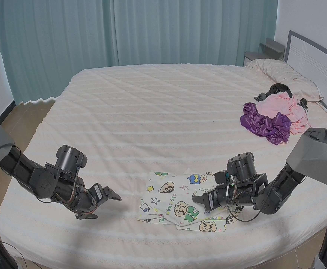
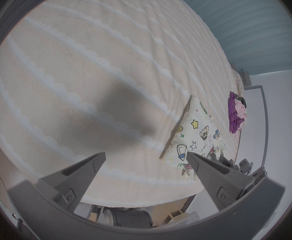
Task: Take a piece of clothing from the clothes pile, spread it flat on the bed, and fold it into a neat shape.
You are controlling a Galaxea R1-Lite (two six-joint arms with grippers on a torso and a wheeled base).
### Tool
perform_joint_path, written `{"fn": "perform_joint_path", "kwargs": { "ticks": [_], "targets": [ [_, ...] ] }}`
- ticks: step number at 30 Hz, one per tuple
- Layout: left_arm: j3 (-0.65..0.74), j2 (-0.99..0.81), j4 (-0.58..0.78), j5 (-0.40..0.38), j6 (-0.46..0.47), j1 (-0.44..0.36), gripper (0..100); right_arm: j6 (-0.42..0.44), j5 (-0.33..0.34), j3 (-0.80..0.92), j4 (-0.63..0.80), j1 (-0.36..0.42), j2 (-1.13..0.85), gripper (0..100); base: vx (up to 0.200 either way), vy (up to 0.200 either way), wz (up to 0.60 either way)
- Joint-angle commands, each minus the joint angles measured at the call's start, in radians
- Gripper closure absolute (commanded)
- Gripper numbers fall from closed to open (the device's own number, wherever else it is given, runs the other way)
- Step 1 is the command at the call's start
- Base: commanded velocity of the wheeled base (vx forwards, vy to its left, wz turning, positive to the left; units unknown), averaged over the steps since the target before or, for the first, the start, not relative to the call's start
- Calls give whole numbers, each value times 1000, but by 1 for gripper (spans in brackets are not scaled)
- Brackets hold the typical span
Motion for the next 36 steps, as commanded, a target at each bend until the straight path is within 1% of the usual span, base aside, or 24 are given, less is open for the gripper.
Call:
{"fn": "perform_joint_path", "kwargs": {
  "ticks": [1,5,7,9,12,13,17,20,24,29,30,36],
  "targets": [
    [6,6,0,1,3,0,0,-1,6,33,4,-10,-14,100,0,0,0],
    [9,6,1,1,6,0,0,4,12,77,4,-28,-80,100,0,0,0],
    [15,6,0,8,6,0,0,5,45,137,7,-44,-152,100,0,0,0],
    [15,7,0,22,6,-3,0,5,54,182,8,-53,-195,100,0,0,0],
    [15,7,0,22,6,-3,0,5,54,182,8,-53,-195,100,0,0,0],
    [15,7,0,37,6,-9,0,2,55,289,1,-56,-239,100,0,0,0],
    [23,12,-2,37,6,-9,0,-2,49,346,-4,-61,-245,100,0,0,0],
    [21,15,-2,37,6,-10,0,-7,49,369,-4,-84,-249,100,0,0,0],
    [21,15,-2,39,6,-10,0,-13,46,404,-4,-84,-236,100,0,0,0],
    [21,18,-2,39,6,-10,0,-10,45,401,-5,-91,-232,100,0,0,0],
    [21,20,-2,39,6,-10,0,-9,45,401,-5,-93,-232,0,0,0,0],
    [23,21,-2,39,6,-10,0,-1,46,409,-5,-104,-265,0,0,0,0]
  ]
}}
